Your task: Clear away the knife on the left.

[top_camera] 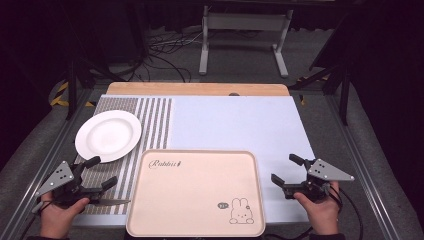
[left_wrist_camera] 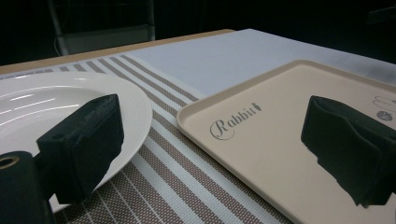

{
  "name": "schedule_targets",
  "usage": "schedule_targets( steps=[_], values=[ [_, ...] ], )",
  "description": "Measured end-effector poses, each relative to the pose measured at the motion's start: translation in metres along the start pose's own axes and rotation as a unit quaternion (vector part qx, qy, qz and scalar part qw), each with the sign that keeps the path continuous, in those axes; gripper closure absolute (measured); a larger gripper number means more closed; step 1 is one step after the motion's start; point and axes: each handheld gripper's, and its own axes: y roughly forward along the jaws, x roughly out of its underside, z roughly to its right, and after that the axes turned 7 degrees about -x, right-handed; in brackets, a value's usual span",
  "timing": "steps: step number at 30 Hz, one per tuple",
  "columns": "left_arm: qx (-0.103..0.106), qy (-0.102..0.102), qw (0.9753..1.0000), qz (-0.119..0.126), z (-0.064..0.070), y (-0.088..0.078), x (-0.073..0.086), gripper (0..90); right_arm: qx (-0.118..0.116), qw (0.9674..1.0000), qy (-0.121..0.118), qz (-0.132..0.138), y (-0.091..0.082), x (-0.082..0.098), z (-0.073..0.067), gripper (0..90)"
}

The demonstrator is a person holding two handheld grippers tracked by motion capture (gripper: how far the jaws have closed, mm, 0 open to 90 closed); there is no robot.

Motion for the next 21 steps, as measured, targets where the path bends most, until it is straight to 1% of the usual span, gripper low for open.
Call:
schedule_targets(
  steps=[5, 12, 13, 18, 21],
  values=[
    [0.001, 0.002, 1.0000, -0.001, 0.001, 0.001, -0.001, 6.0, -0.001, 1.0000, 0.004, 0.006, -0.002, 0.001, 0.001, 4.6],
    [0.001, 0.003, 1.0000, -0.003, 0.001, 0.001, -0.002, 4.7, -0.006, 0.9999, 0.002, 0.010, -0.002, 0.001, 0.000, 4.4],
    [0.001, 0.008, 1.0000, -0.004, 0.002, 0.000, -0.003, 4.4, -0.007, 0.9999, 0.001, 0.008, -0.001, 0.000, -0.001, 4.3],
    [0.004, 0.017, 0.9998, -0.011, 0.003, -0.002, -0.007, 3.9, -0.012, 0.9999, 0.000, 0.012, 0.001, -0.001, -0.002, 4.2],
    [0.013, 0.025, 0.9994, -0.021, 0.003, -0.003, -0.013, 3.9, -0.015, 0.9998, -0.001, 0.010, 0.002, -0.001, -0.001, 4.1]
  ],
)
